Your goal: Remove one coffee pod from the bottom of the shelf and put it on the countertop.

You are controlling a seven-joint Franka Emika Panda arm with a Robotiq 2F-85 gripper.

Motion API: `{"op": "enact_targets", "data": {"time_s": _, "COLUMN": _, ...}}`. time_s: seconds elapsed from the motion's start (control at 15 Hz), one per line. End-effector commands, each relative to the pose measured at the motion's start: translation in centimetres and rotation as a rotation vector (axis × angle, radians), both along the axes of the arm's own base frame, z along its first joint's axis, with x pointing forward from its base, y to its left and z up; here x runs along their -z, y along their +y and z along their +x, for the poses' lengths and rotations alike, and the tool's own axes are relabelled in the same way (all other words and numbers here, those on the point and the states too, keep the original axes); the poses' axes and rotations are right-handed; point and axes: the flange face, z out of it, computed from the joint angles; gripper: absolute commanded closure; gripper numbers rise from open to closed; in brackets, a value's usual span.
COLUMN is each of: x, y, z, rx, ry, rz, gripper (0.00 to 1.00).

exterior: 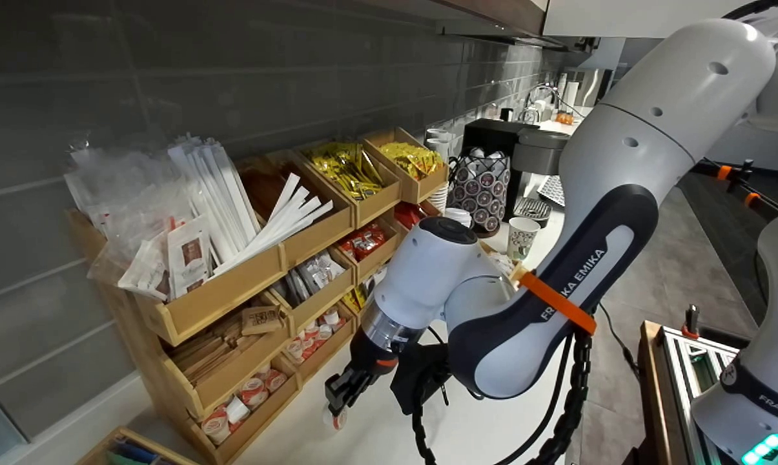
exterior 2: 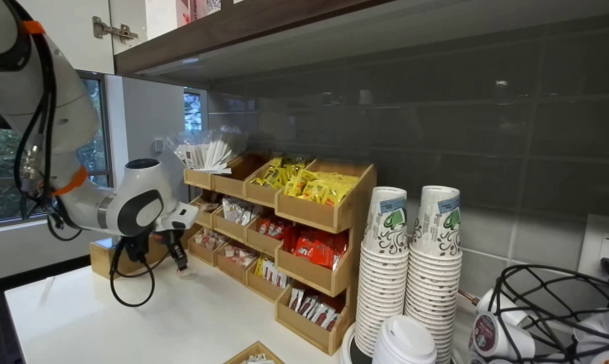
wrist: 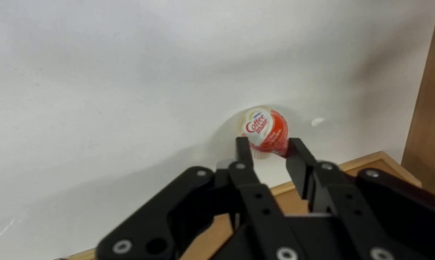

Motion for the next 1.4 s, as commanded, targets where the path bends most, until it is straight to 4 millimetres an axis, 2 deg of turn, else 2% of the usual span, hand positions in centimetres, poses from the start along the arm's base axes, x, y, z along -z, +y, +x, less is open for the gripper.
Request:
{"op": "enact_targets", "data": {"time_s": 0.0, "x": 0.7, "y": -0.3, "z": 0.0, "rx": -0.003, "ry": 0.032, "rz": 0.004, "gripper": 0.37}}
{"op": "enact_targets", "data": {"time_s": 0.33, "x": 1.4, "y": -0.5, "z": 0.1, "rx": -0.001, "ry": 0.025, "rz": 0.003, "gripper": 0.01}}
{"op": "enact_targets", "data": {"time_s": 0.87, "x": 1.7, "y": -0.3, "z": -0.7, "rx": 0.013, "ry": 0.012, "rz": 0.032, "gripper": 0.0}}
{"op": "enact_targets", "data": {"time_s": 1.33, "x": -0.4, "y": -0.5, "z": -2.4, "rx": 0.03, "ry": -0.021, "rz": 0.045, "gripper": 0.0}}
